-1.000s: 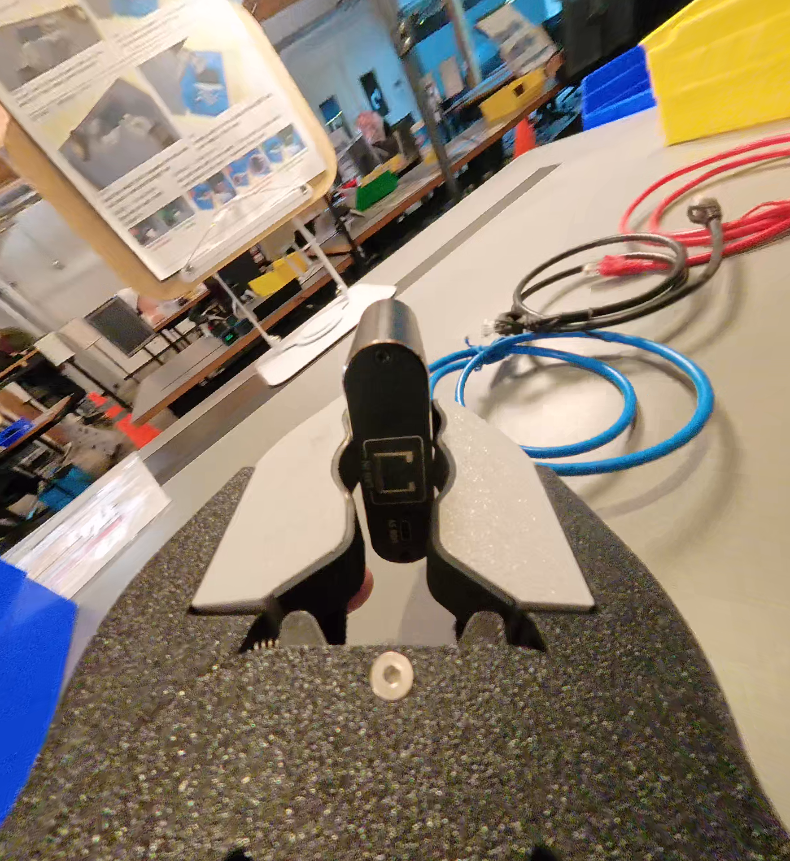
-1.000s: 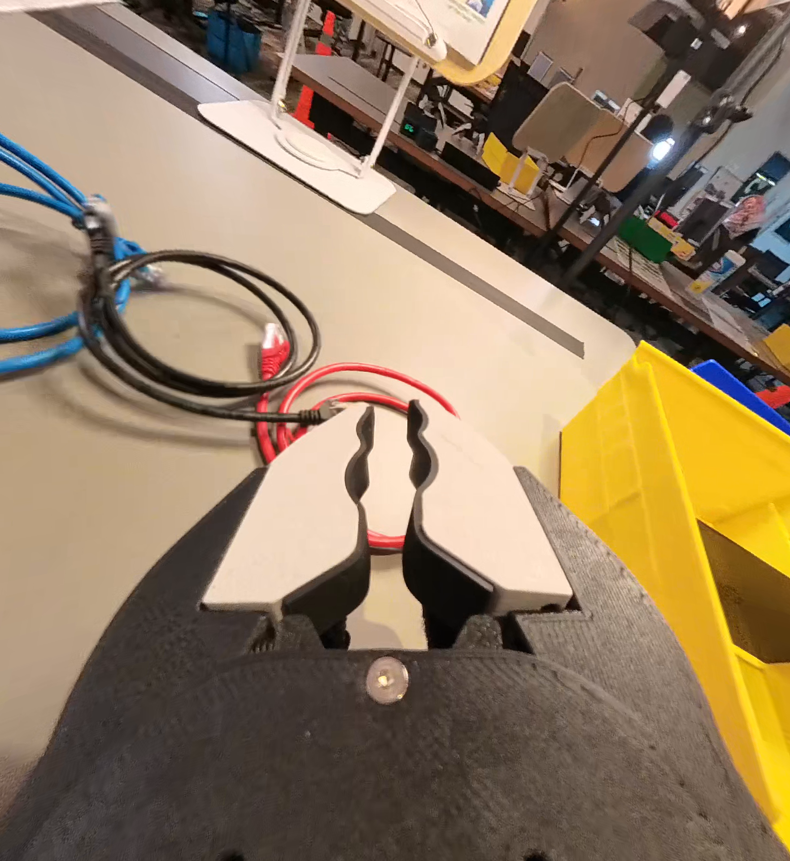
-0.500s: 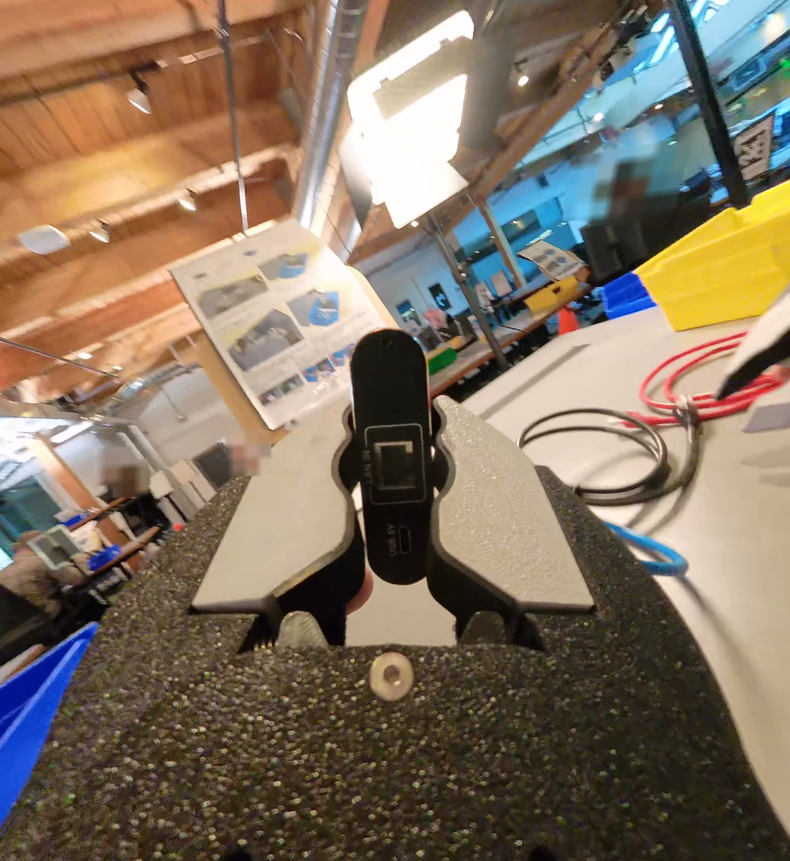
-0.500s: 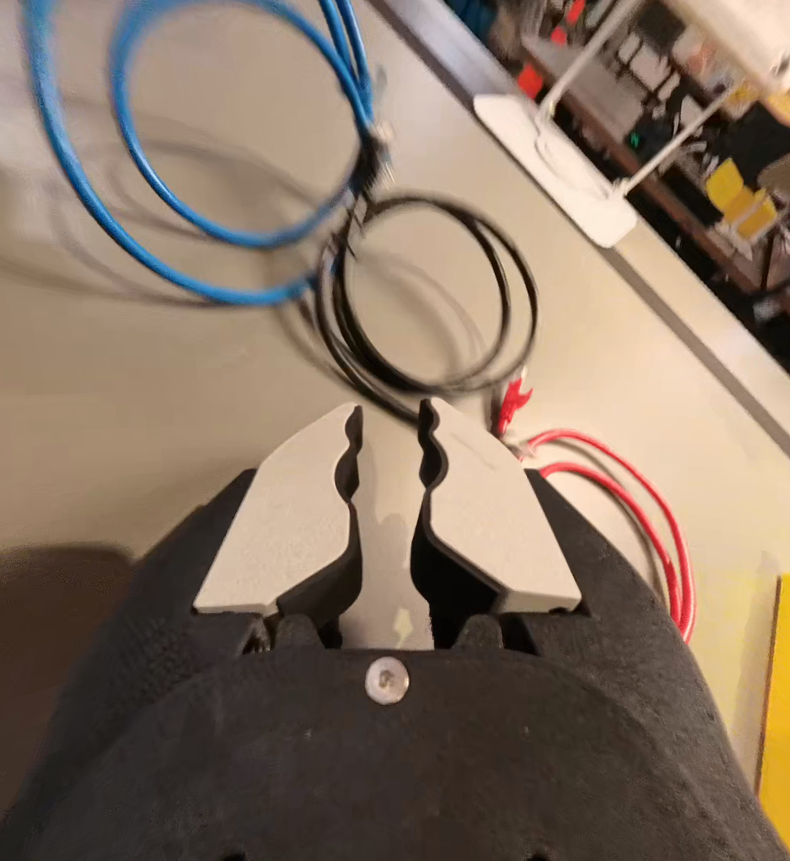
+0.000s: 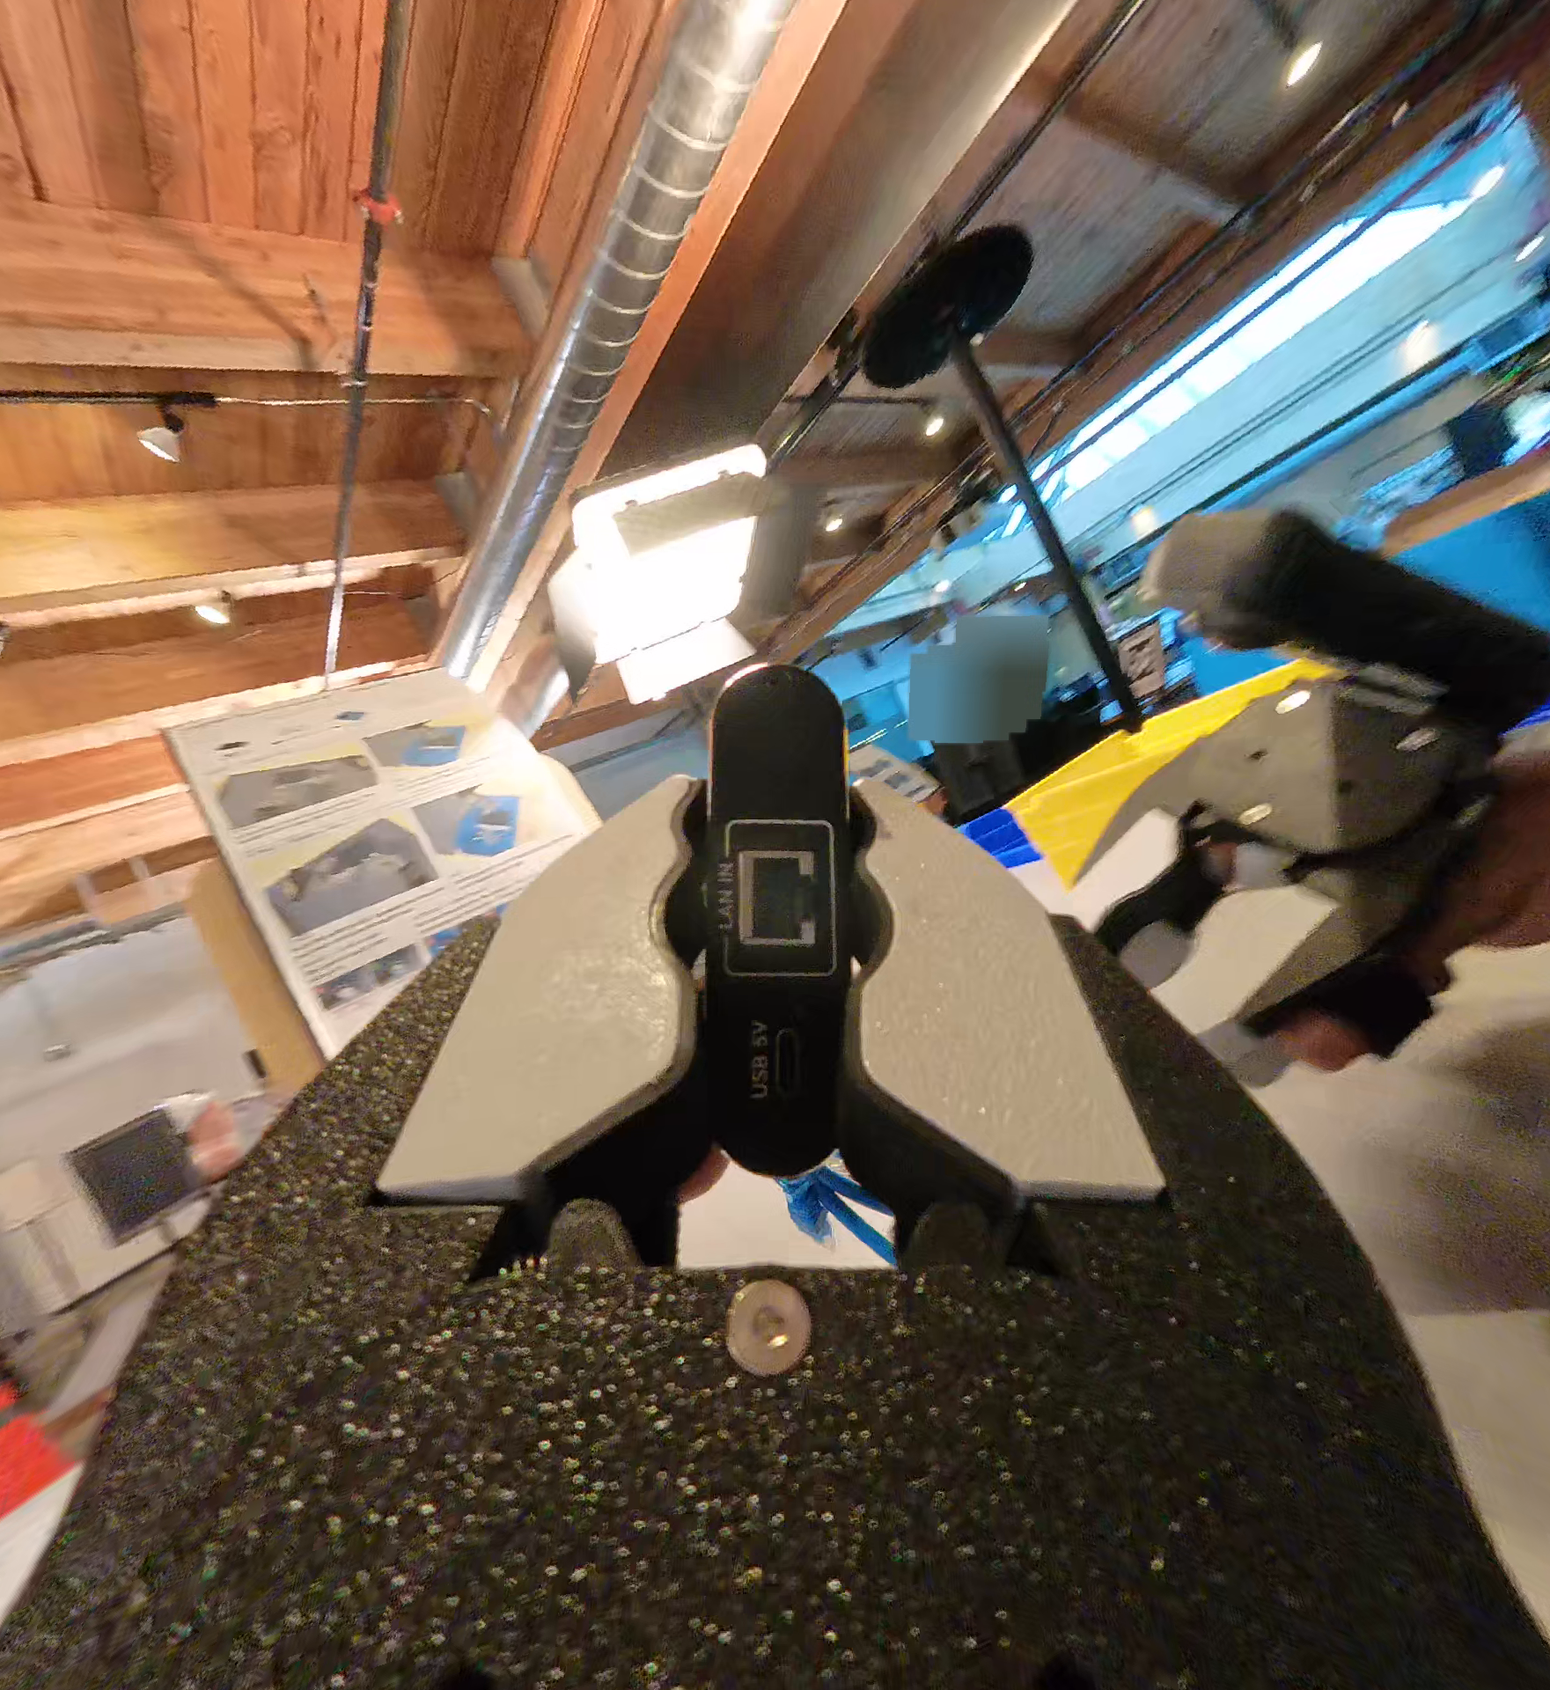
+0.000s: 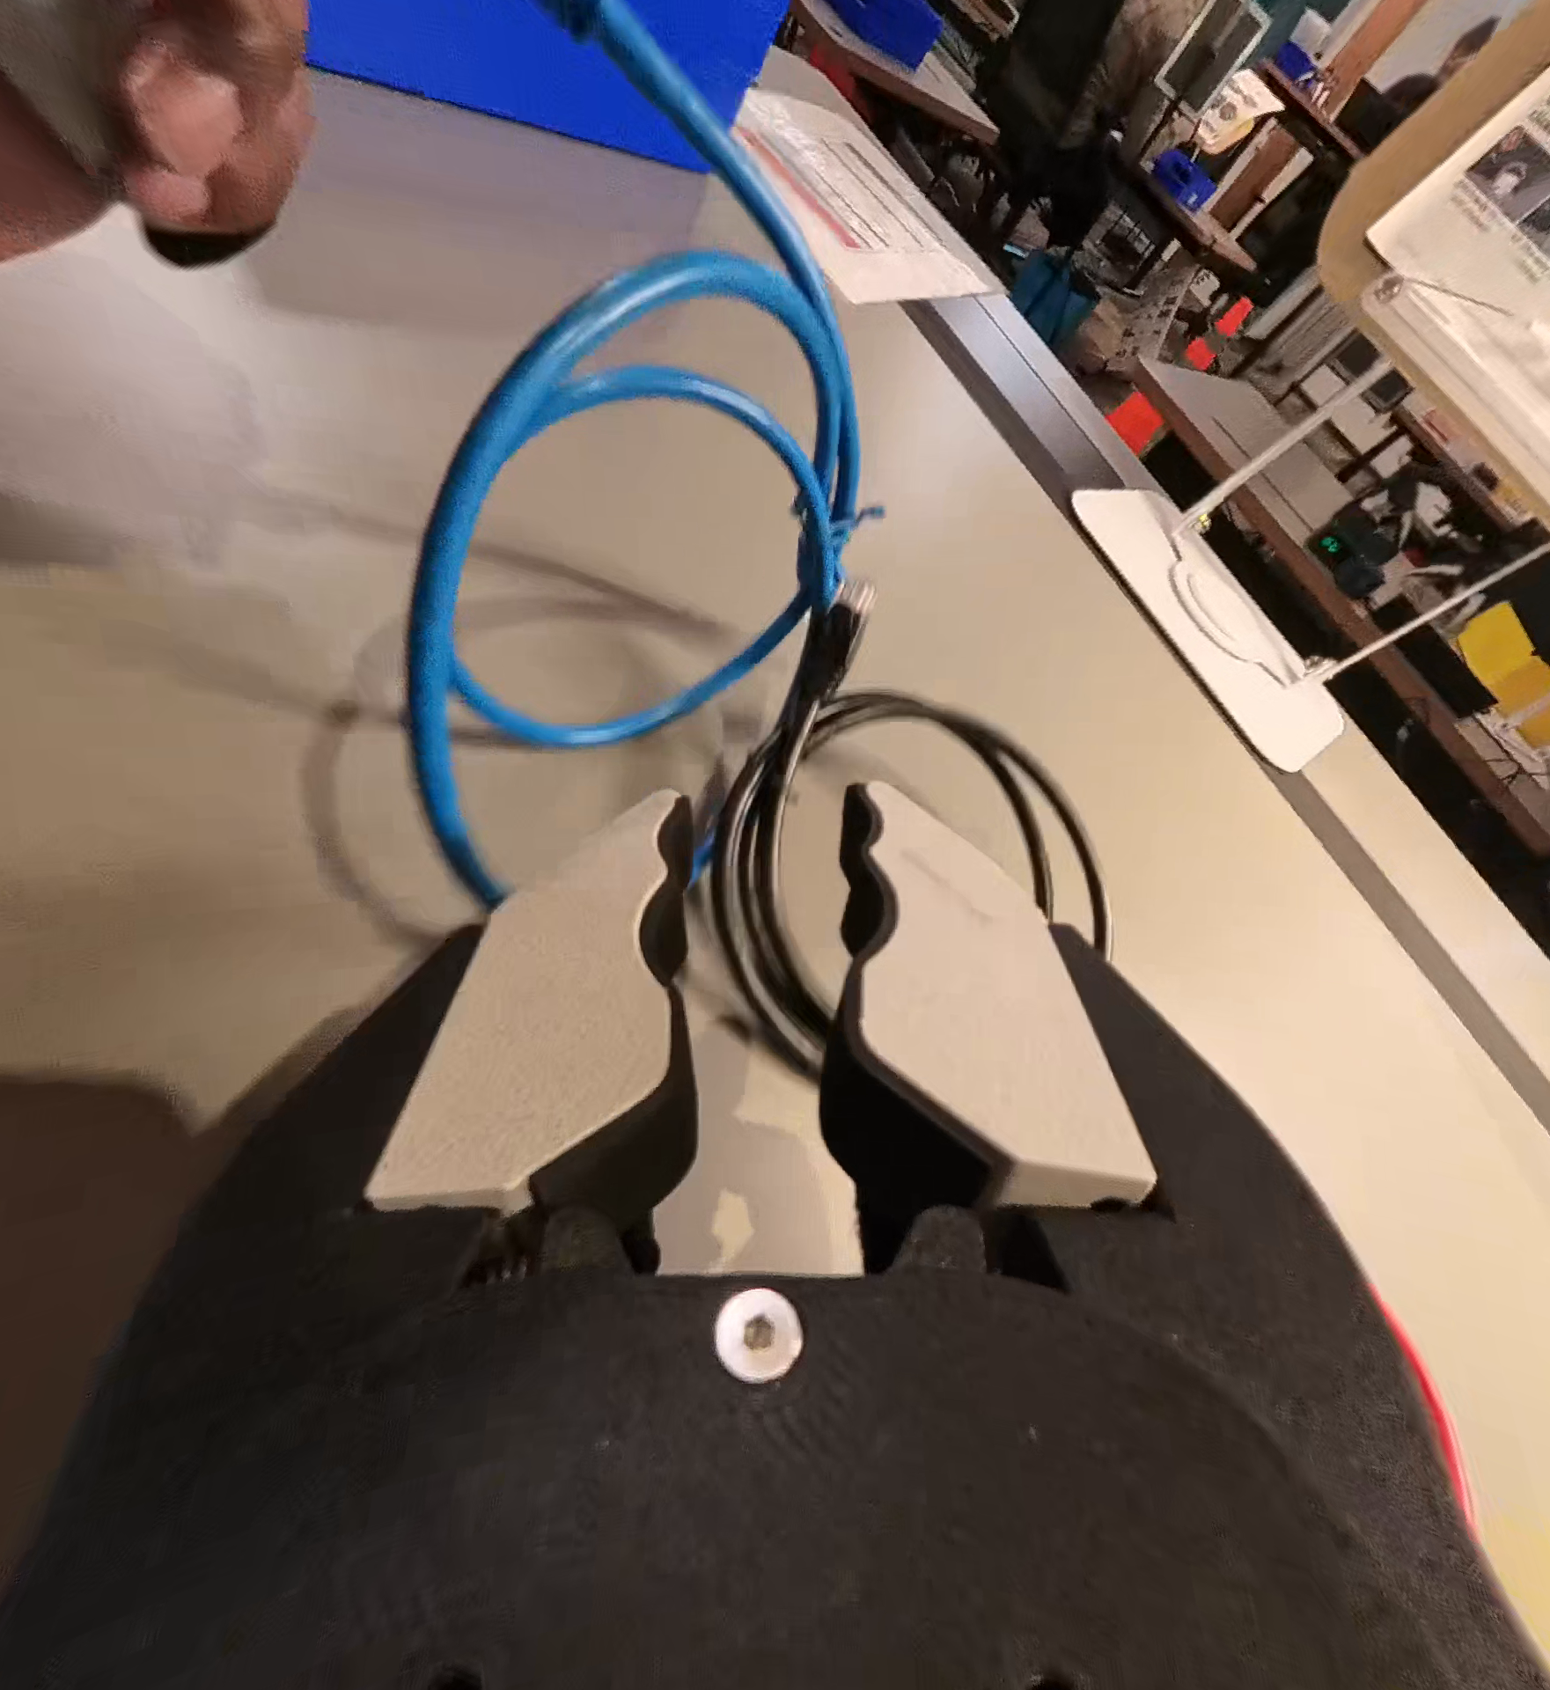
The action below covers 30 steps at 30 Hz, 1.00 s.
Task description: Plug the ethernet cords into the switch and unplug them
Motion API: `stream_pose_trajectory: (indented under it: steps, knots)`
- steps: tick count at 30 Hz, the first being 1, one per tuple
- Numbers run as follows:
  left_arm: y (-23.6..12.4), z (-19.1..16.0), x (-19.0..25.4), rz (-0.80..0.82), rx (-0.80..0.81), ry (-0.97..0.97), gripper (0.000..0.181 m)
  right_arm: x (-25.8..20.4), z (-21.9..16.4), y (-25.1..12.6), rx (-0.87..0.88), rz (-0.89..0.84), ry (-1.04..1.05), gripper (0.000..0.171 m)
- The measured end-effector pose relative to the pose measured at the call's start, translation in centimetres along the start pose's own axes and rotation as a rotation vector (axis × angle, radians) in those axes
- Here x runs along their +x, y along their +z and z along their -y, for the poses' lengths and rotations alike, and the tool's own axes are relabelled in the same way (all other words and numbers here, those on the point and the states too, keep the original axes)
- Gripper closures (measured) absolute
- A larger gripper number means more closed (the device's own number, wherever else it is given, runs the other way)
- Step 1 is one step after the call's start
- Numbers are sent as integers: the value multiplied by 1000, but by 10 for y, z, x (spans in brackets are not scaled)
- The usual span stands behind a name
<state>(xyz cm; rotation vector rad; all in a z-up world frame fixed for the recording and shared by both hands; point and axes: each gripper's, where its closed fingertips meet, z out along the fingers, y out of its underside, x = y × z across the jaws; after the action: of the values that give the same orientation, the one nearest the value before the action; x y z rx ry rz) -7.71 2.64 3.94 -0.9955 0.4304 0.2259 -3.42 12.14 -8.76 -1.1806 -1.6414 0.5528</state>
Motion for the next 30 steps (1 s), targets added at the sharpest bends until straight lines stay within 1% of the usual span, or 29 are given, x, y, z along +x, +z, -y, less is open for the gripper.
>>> stream_pose_trajectory:
  steps: [2, 5, 6, 9, 12, 17, 19, 25, 27, 28, 30]
  knots:
    - [-2, 3, 0, -26, 23, -58, 154, 5, -4, 14, -81, -23, 45, 142]
    - [-7, 4, -13, 8, 31, -114, 154, 15, -40, 28, -315, -72, 49, 143]
    - [-9, 3, -18, 26, 28, -127, 154, 20, -51, 29, -362, -105, 41, 144]
    - [-14, 3, -34, 80, 31, -176, 154, 31, -69, 23, -396, -162, 86, 149]
    - [-17, 2, -44, 124, 29, -194, 154, 49, -85, 11, -432, -235, 121, 151]
    - [-23, 4, -54, 171, 48, -207, 154, 62, -99, -5, -421, -281, 168, 153]
    - [-25, 4, -59, 194, 51, -210, 154, 69, -105, -12, -441, -326, 150, 156]
    - [-32, 5, -70, 248, 65, -209, 154, 81, -115, -21, -475, -387, 130, 155]
    - [-30, 5, -67, 232, 61, -211, 154, 77, -107, -17, -420, -353, 141, 145]
    - [-28, 5, -64, 215, 56, -208, 154, 69, -96, -13, -356, -301, 144, 143]
    - [-25, 4, -58, 187, 49, -194, 154, 48, -62, -5, -184, -171, 110, 139]
